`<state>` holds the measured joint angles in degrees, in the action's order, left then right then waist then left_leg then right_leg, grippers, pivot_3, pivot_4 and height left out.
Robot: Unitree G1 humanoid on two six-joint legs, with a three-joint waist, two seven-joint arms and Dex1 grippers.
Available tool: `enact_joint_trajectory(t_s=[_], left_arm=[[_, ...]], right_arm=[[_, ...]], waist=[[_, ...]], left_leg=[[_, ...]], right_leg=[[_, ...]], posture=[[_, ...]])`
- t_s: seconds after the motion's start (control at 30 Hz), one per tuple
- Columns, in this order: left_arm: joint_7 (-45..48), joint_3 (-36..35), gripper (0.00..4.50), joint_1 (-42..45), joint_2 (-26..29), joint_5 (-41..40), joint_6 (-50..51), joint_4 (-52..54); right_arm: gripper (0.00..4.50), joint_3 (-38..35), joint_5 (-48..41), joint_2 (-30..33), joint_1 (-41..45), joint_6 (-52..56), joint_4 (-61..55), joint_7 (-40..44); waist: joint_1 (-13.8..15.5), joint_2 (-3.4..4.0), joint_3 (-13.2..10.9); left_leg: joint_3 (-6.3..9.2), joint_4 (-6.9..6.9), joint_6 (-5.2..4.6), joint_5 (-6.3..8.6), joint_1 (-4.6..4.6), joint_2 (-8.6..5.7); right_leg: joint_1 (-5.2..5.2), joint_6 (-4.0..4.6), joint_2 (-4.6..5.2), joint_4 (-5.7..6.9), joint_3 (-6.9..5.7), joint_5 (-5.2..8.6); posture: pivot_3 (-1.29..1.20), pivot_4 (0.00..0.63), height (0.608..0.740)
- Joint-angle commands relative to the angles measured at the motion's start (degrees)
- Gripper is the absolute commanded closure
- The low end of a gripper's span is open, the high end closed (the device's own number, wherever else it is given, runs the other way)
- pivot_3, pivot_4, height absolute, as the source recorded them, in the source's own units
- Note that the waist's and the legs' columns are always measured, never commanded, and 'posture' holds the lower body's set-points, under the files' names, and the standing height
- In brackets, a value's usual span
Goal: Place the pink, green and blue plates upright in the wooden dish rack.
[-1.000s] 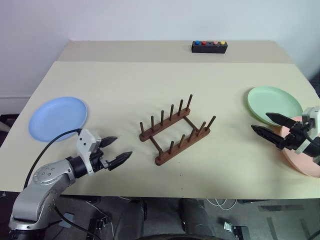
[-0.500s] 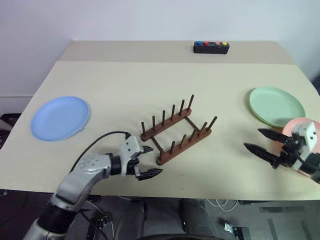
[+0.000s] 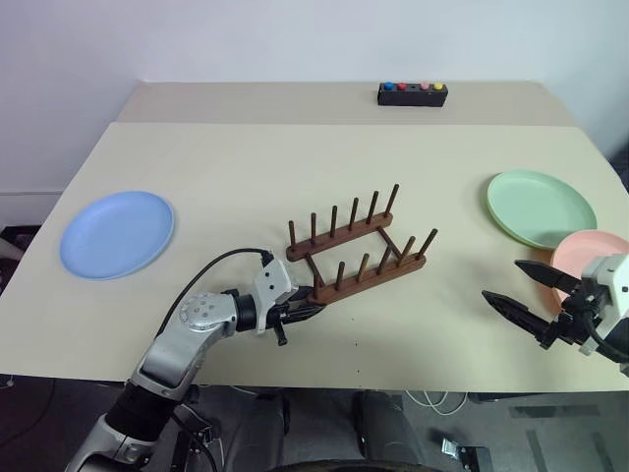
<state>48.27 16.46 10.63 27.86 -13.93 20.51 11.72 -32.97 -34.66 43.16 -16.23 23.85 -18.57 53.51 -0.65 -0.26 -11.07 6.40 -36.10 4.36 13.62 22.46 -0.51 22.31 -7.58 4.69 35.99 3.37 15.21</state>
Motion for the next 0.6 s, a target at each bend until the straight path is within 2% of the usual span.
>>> enact_joint_trajectory(t_s=[0.03,0.13,0.23,0.37,0.43,0.6], left_arm=[[-0.2,-0.2,3.69,0.7,0.3,1.7,-0.6,-3.3],[0.8,0.3,3.69,5.0,-0.5,3.0,-3.4,-7.7],[5.9,1.8,3.69,12.5,-1.9,3.8,-8.7,-15.4],[14.0,3.4,3.69,23.5,-5.5,4.9,-17.4,-29.4],[16.2,3.6,3.69,26.0,-6.6,5.2,-19.8,-33.5],[21.8,5.2,3.69,36.3,-11.4,9.2,-30.2,-51.7]], right_arm=[[0.0,-0.3,-1.0,-0.2,0.4,0.0,-2.2,-0.7],[0.0,0.0,-0.5,0.2,0.0,0.0,-2.3,-0.8],[0.0,0.9,-0.1,-0.3,0.1,-0.3,-2.2,-1.5],[0.0,2.1,0.3,-1.1,0.4,-0.5,-2.7,-3.0],[0.0,2.2,0.3,-1.3,0.2,-0.6,-2.9,-3.5],[0.0,1.1,0.2,-2.9,-2.9,-1.0,-5.9,-5.3]], waist=[[0.0,0.0,0.0],[0.2,-0.02,0.0],[0.1,-0.07,0.0],[0.0,-0.12,-0.1],[0.0,-0.12,-0.1],[0.0,-0.17,-0.1]], left_leg=[[0.0,0.0,0.0,0.0,0.0,0.0],[0.0,-0.02,0.0,0.0,0.01,0.0],[0.0,-0.05,0.0,0.0,0.05,-0.01],[0.0,-0.02,-0.01,-0.01,0.16,-0.02],[0.01,0.01,-0.01,0.0,0.27,-0.03],[0.09,0.02,-0.05,0.02,0.51,-0.03]], right_leg=[[0.0,-0.01,0.0,0.0,0.0,0.01],[0.0,-0.07,0.0,0.0,0.0,0.04],[0.01,-0.07,0.0,0.0,-0.02,0.04],[0.1,0.01,-0.01,-0.02,-0.03,-0.03],[0.19,-0.03,-0.01,-0.03,-0.03,-0.04],[0.45,-0.3,-0.04,0.04,-0.1,-0.12]], posture=[[0.0,0.15,0.734],[0.0,0.15,0.734],[0.0,0.15,0.734],[0.0,0.15,0.734],[0.0,0.15,0.734],[0.0,0.15,0.734]])
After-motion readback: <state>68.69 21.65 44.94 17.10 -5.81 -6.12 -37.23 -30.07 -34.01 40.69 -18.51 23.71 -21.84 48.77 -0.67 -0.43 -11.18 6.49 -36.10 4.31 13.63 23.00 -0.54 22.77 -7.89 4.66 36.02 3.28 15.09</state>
